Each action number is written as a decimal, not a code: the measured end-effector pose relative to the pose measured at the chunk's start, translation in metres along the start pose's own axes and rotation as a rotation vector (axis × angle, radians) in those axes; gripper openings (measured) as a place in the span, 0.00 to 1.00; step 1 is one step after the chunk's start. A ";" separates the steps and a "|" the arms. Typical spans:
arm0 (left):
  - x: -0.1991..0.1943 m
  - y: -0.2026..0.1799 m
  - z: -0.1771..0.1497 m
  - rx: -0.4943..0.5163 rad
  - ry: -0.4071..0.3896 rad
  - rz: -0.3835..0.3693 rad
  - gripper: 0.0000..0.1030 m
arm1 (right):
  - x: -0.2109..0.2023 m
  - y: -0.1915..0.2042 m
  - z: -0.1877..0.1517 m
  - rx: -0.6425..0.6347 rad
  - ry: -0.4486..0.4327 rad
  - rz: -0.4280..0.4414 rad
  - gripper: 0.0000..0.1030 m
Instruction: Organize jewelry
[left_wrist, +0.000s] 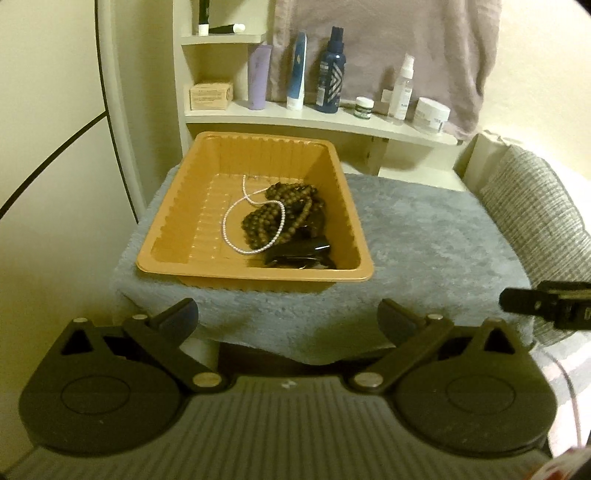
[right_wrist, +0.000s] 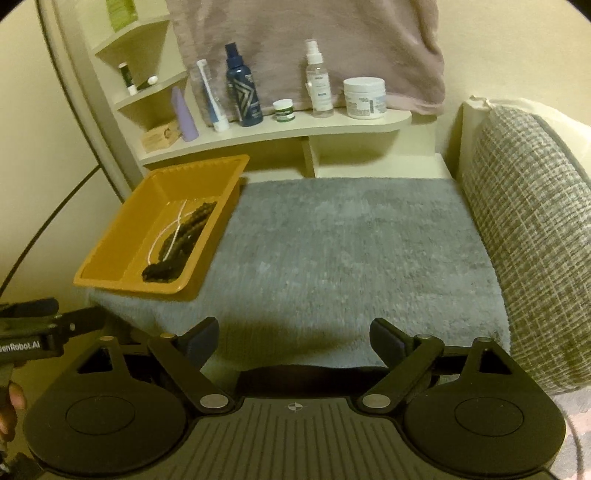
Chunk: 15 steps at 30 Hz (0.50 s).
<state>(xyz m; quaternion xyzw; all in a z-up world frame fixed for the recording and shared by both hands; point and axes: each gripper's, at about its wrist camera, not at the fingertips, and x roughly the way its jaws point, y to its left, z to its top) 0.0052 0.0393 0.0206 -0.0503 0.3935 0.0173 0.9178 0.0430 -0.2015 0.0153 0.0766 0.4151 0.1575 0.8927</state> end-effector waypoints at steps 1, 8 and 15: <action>-0.002 -0.003 -0.001 0.002 -0.003 0.002 0.99 | -0.002 0.002 -0.001 -0.002 -0.002 0.001 0.85; -0.014 -0.013 -0.003 0.033 -0.019 0.009 0.99 | -0.019 0.011 -0.007 -0.005 -0.040 0.007 0.85; -0.023 -0.017 -0.006 0.033 -0.029 0.014 0.99 | -0.030 0.023 -0.017 -0.033 -0.050 0.013 0.85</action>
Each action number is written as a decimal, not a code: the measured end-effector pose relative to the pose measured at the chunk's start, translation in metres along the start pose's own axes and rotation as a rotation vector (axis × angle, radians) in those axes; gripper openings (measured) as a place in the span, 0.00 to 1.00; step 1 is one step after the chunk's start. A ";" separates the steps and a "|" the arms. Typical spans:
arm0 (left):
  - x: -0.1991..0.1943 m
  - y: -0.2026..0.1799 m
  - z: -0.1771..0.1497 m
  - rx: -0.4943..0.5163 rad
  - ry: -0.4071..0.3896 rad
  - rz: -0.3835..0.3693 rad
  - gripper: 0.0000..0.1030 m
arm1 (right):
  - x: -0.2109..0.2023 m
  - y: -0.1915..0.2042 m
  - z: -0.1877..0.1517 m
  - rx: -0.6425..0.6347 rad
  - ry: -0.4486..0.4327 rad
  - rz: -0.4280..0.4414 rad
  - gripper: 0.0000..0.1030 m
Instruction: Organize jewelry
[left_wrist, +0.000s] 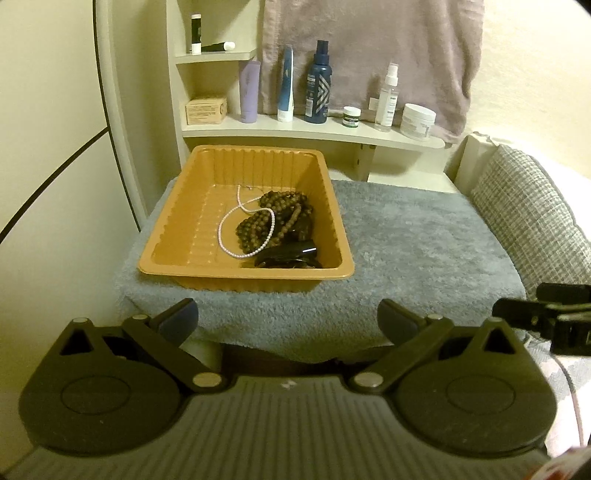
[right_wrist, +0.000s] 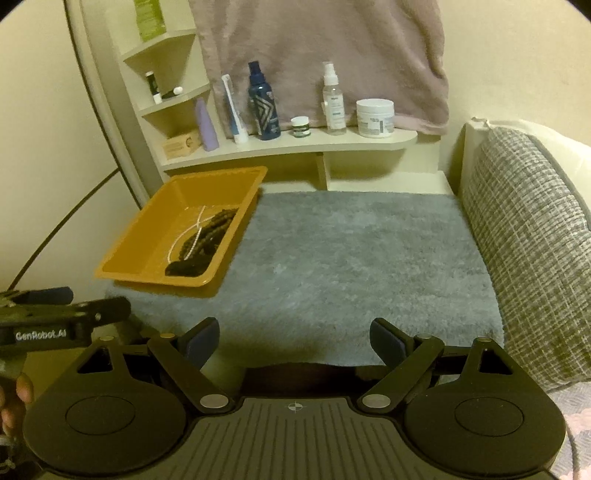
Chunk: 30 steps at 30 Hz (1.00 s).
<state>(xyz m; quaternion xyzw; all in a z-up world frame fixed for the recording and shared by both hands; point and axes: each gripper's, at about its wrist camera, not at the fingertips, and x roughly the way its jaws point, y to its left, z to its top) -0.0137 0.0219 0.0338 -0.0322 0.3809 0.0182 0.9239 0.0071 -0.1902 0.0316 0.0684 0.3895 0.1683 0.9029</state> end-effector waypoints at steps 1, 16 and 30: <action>-0.001 -0.001 -0.001 0.002 0.000 0.000 0.99 | -0.001 0.002 -0.002 -0.003 0.001 0.002 0.85; -0.010 -0.014 -0.011 0.055 -0.024 0.008 0.99 | -0.006 0.012 -0.009 -0.052 -0.019 0.009 0.85; -0.013 -0.008 -0.013 0.026 -0.031 0.012 0.99 | -0.005 0.009 -0.008 -0.068 -0.015 0.016 0.85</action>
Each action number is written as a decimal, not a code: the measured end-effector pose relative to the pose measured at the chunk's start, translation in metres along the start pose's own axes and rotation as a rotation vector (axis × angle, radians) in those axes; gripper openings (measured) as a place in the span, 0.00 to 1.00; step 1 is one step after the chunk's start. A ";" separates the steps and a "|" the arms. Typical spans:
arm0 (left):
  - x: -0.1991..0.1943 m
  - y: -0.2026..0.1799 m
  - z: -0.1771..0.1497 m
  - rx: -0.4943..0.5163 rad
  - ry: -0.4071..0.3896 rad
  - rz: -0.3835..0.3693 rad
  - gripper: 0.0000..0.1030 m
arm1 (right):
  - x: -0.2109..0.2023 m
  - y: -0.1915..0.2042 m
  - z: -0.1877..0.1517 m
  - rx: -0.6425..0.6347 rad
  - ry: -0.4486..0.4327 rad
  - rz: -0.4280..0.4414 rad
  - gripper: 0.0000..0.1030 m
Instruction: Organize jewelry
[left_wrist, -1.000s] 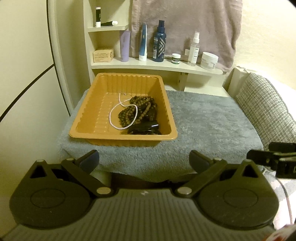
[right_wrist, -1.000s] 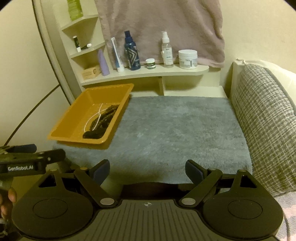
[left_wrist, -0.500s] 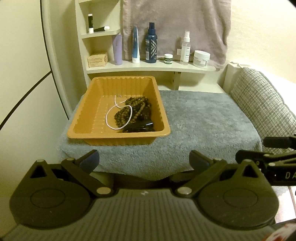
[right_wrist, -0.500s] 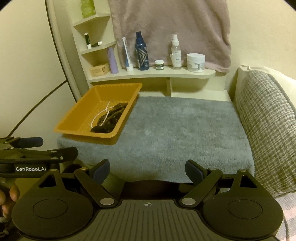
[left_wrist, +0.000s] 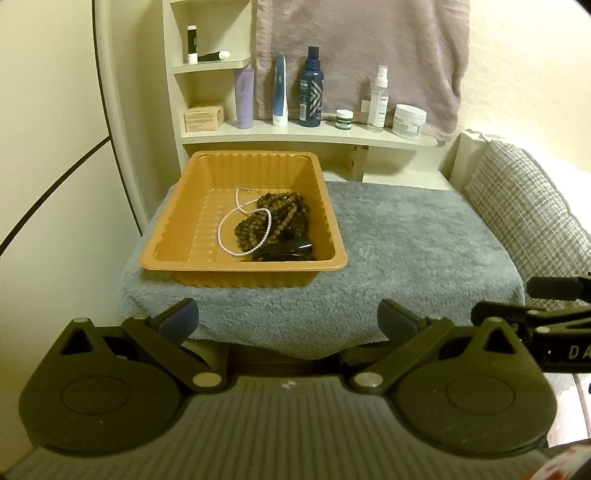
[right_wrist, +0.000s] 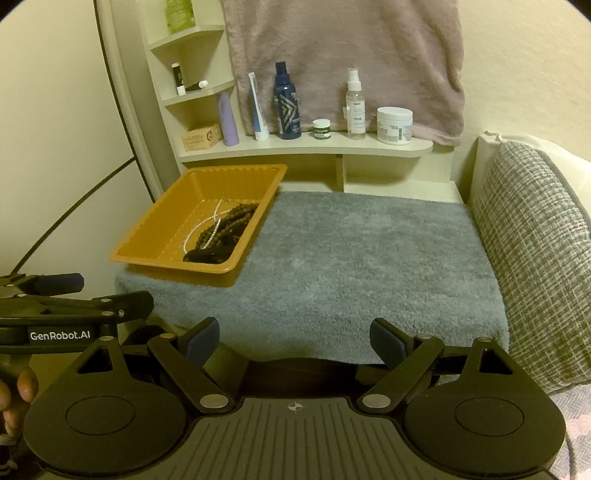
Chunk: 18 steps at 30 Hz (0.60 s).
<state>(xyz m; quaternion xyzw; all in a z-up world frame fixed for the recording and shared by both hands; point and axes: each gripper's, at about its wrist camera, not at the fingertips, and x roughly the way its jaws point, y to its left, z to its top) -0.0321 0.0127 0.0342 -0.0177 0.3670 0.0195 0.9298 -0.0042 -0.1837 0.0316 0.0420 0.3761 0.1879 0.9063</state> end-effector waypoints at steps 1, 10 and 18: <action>0.000 0.001 0.000 -0.002 0.000 0.000 0.99 | 0.000 0.000 0.000 -0.001 0.000 0.000 0.85; -0.001 0.001 0.000 -0.006 0.000 0.000 0.99 | 0.000 0.000 0.000 -0.002 0.000 0.001 0.85; 0.000 0.001 0.000 -0.007 0.000 0.000 0.99 | 0.000 -0.001 0.001 -0.003 0.000 0.003 0.85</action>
